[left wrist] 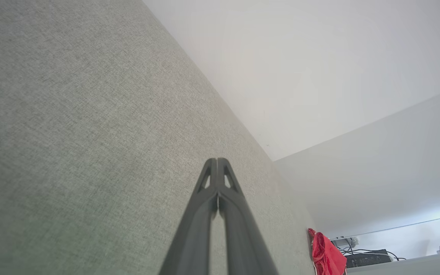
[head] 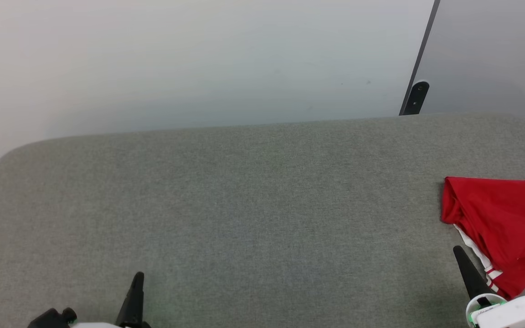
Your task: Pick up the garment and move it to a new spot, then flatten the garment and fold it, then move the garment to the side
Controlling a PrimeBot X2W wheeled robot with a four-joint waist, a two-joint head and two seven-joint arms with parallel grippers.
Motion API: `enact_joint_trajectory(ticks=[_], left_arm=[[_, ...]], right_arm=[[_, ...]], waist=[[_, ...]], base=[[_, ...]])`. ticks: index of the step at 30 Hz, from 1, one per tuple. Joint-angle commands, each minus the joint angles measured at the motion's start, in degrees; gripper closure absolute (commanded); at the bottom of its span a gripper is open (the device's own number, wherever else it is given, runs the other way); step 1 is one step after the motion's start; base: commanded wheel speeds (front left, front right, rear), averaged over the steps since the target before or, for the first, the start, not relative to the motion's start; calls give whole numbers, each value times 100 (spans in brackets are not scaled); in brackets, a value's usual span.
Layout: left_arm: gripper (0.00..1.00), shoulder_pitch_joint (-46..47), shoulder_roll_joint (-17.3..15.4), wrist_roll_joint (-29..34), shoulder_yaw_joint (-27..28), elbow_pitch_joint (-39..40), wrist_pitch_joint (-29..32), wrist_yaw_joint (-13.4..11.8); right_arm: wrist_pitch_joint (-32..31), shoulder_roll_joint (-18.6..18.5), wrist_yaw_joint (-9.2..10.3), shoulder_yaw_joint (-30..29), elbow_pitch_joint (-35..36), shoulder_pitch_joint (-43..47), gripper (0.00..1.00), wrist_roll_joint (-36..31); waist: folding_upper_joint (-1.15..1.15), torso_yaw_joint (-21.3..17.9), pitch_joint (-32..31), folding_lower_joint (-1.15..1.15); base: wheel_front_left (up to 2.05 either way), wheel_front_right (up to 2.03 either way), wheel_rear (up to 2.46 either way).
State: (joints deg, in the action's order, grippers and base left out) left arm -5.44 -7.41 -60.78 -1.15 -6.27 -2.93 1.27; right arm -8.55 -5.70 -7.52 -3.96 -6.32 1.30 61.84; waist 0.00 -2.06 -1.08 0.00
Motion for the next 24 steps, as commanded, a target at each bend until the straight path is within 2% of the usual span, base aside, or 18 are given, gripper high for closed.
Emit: enact_joint_trajectory(ticks=[1,24], left_arm=[[100,154,-2,-191,48,13,35,58],[100,557,102,-1422,234,-291,314,292]], right_arm=[[48,5,2,-45,10,-175,100,199],[108,116,3,-132,-294,-412,100,1305]], waist=[[0,6,4,0],[0,70,43,0]], base=[[0,0,0],[0,0,0]])
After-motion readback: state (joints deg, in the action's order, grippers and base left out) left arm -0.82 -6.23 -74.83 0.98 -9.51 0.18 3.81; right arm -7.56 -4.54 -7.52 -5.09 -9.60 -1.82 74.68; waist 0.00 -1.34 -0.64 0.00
